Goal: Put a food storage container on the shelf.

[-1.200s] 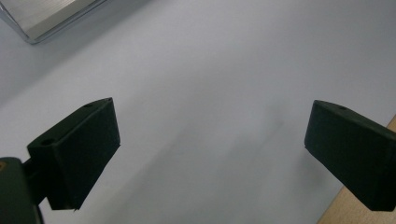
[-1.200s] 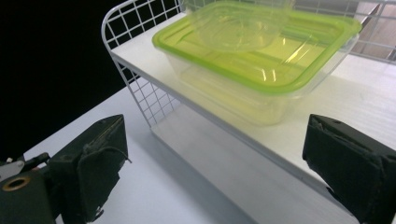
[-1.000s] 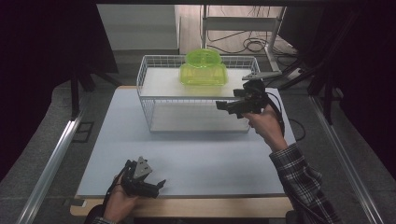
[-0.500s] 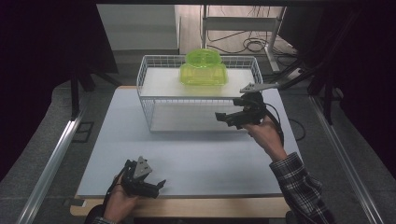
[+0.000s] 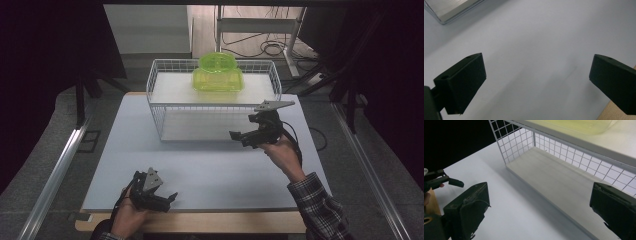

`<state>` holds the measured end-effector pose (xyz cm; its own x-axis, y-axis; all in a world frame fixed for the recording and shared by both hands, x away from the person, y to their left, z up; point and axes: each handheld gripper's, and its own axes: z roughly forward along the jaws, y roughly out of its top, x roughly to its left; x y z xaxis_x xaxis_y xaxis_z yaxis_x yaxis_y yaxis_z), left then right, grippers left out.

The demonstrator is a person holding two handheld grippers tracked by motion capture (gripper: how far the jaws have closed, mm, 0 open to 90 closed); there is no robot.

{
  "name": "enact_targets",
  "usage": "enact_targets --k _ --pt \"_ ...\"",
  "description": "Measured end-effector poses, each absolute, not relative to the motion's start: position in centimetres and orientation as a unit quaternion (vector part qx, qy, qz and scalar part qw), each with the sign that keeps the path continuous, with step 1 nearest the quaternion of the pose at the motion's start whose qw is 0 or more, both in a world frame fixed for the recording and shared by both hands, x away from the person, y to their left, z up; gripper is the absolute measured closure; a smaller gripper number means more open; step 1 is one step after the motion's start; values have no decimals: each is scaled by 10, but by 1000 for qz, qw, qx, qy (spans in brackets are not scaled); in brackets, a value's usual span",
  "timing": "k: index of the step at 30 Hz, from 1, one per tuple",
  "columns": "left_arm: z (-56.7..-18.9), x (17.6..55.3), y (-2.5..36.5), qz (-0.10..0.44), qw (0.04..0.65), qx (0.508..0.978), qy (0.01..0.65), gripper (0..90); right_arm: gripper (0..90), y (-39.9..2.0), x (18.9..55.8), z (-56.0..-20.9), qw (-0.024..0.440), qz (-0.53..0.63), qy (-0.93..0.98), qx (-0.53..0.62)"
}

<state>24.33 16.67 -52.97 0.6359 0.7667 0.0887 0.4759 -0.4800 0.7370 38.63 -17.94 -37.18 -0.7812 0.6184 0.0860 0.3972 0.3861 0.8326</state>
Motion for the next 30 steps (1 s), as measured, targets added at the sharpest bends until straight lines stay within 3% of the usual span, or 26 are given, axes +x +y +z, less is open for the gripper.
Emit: enact_targets --k 30 --pt "-530 243 167 211 346 837 369 3 0 -196 362 -419 125 440 830 319"
